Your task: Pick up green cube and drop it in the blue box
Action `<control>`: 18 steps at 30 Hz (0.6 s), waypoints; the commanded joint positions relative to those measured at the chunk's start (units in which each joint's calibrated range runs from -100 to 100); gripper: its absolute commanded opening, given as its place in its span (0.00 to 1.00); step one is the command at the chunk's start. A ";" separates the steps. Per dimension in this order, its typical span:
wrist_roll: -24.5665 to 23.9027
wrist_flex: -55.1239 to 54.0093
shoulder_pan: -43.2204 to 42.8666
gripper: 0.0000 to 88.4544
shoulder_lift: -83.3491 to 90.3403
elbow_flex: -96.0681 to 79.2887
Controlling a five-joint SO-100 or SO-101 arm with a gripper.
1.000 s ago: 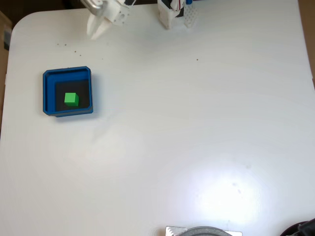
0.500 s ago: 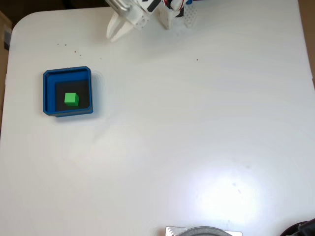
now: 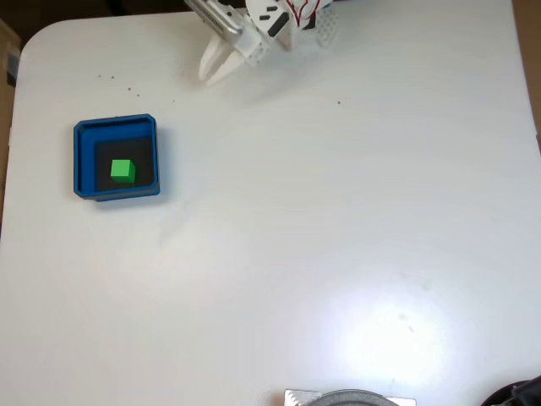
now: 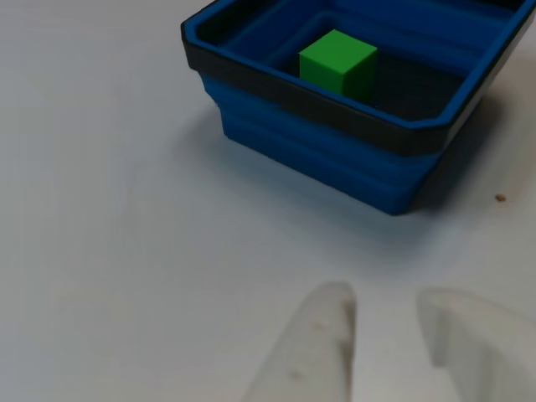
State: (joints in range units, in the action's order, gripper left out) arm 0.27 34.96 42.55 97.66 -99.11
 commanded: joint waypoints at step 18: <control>0.20 -0.84 -33.16 0.03 1.34 -0.81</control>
State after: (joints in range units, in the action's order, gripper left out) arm 0.27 34.96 14.68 97.74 -99.28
